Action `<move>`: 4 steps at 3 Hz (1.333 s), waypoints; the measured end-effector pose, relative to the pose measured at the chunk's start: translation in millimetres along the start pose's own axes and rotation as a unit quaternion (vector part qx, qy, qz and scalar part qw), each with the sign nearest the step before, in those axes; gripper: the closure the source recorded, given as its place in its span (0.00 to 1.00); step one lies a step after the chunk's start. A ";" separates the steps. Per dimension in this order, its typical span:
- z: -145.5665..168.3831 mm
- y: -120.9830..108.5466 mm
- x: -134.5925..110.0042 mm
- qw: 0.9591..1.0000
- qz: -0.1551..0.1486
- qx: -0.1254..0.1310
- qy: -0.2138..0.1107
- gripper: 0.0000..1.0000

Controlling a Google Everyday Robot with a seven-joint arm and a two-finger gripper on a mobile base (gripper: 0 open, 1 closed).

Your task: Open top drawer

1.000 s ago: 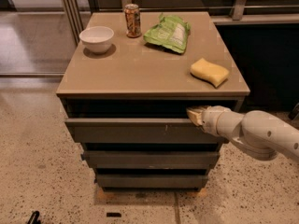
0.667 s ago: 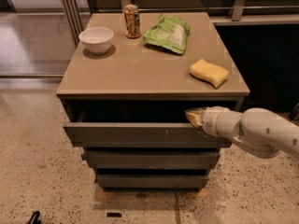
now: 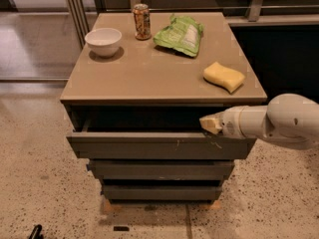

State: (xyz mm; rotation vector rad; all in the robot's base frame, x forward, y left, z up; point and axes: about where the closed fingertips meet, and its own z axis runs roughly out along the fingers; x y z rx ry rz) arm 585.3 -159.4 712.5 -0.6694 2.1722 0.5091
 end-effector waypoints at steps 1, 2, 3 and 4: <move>-45.8 -32.8 2.4 0.998 0.052 0.007 0.043 1.00; -78.1 -47.4 22.6 0.993 0.093 0.003 0.073 1.00; -77.9 -46.5 23.0 0.993 0.093 0.002 0.074 1.00; -25.0 -44.8 12.5 0.995 0.093 0.011 0.040 1.00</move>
Offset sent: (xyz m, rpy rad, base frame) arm -0.0084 -0.0561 0.0222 -0.0011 0.1291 -0.0678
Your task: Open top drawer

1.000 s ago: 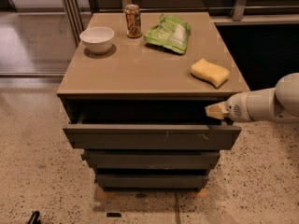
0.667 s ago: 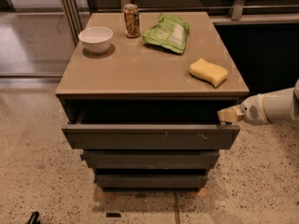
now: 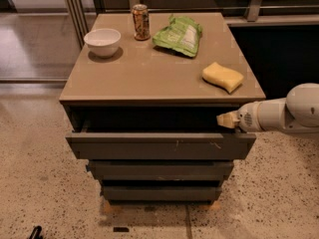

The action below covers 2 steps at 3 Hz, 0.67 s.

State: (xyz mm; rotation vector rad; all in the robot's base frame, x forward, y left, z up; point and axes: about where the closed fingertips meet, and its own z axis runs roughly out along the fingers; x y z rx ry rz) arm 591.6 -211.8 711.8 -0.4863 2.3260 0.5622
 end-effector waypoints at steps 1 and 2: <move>3.7 -2.0 -0.6 1.000 0.001 0.003 -0.002 1.00; 13.4 -0.7 3.3 1.000 -0.002 0.005 0.027 1.00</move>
Offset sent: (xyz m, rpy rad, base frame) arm 0.0082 0.0104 -0.0248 -0.0973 0.1205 0.0326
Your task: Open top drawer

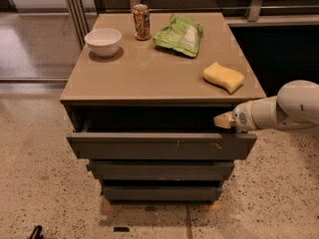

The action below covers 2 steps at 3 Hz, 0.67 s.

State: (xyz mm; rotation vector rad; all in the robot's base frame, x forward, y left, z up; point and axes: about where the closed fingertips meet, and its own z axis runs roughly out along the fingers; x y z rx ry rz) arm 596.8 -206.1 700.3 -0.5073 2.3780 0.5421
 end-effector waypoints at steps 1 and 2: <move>12.3 -6.9 26.2 0.999 0.014 -0.005 0.050 1.00; 11.9 -8.3 38.3 0.997 0.023 -0.011 0.067 1.00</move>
Offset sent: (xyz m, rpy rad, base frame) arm -0.0598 -0.0385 -0.0825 -0.0133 0.3040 0.0144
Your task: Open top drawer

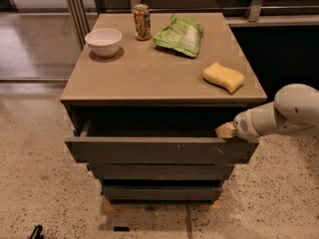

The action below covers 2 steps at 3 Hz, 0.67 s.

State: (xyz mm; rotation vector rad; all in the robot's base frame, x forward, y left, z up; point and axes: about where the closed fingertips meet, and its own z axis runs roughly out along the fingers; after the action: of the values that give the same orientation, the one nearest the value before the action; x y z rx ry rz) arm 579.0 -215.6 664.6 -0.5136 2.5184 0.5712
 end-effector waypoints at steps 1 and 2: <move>-10.3 -2.9 32.7 0.999 0.029 -0.017 0.007 1.00; -13.0 -1.5 35.7 0.999 0.032 -0.021 0.006 1.00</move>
Offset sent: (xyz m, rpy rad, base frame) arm -0.1500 -0.0624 -0.0130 0.2088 0.1362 -0.0559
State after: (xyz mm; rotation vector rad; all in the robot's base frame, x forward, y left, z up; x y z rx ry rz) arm 546.1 -231.8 654.9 -0.4550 2.5469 0.6468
